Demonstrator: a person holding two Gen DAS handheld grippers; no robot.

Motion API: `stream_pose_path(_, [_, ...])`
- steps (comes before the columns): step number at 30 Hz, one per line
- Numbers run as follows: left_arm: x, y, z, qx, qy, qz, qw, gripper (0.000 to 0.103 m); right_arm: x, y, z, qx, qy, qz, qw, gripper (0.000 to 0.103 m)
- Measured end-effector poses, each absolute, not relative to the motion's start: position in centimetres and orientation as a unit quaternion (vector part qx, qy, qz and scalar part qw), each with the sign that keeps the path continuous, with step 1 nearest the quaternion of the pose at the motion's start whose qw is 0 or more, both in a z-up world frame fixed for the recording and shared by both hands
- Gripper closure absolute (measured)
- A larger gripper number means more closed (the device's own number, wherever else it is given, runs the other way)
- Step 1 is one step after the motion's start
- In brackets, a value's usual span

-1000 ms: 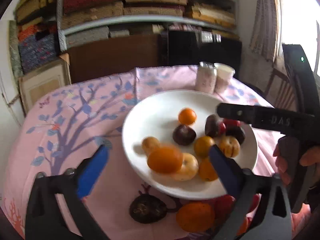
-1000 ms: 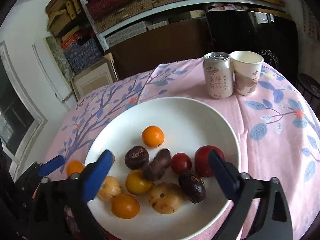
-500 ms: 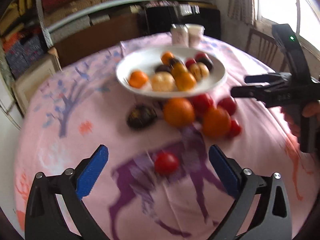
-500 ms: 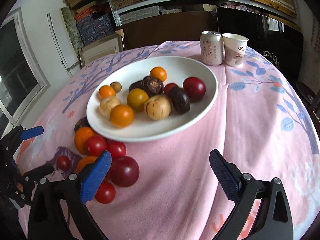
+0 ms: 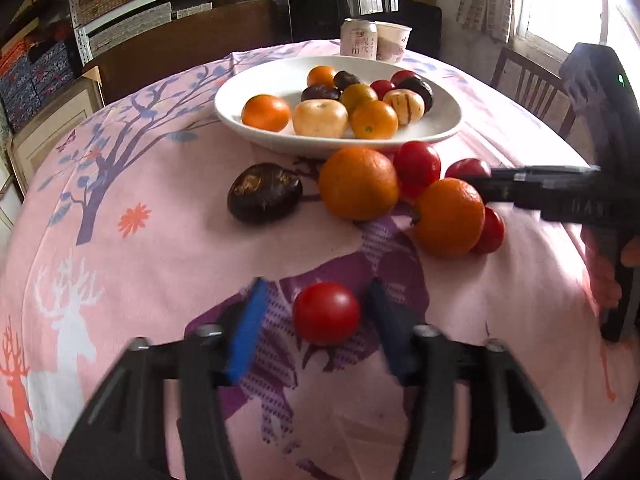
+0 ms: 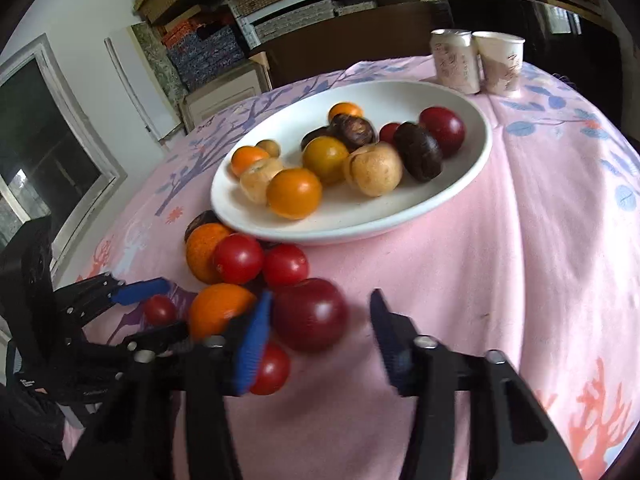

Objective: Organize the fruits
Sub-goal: 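Grasp a red tomato with the left tool while the right grasps a red plum, then carry the tomato and plum over the plate and release both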

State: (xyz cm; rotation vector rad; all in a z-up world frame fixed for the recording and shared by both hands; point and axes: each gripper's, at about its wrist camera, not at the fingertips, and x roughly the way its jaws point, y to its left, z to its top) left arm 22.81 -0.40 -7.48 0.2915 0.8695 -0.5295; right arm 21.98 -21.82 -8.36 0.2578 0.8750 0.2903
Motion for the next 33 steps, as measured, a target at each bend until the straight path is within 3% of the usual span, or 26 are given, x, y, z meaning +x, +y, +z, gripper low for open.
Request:
stream_pose_path(6, [22.8, -0.9, -6.7, 0.155, 0.411, -0.224, 0.87, 0.076, 20.5, -21.6, -6.8, 0.125, 0.403, 0.129, 0.897, 0.065])
stream_pose_path(14, [25.8, -0.5, -1.2, 0.057, 0.357, -0.236, 0.902, 0.076, 22.3, -22.9, -0.9, 0.094, 0.344, 0.103, 0.929, 0.065])
stream_pose_path(23, [32.3, -4.5, 3.2, 0.025, 0.309, -0.231, 0.922, 0.076, 27.4, -23.0, 0.4, 0.051, 0.342, 0.073, 0.935, 0.065])
stream_pose_path(33, [41.9, -7.1, -0.7, 0.043, 0.349, -0.163, 0.922, 0.076, 39.5, -25.2, -3.1, 0.08, 0.4, 0.018, 0.913, 0.065])
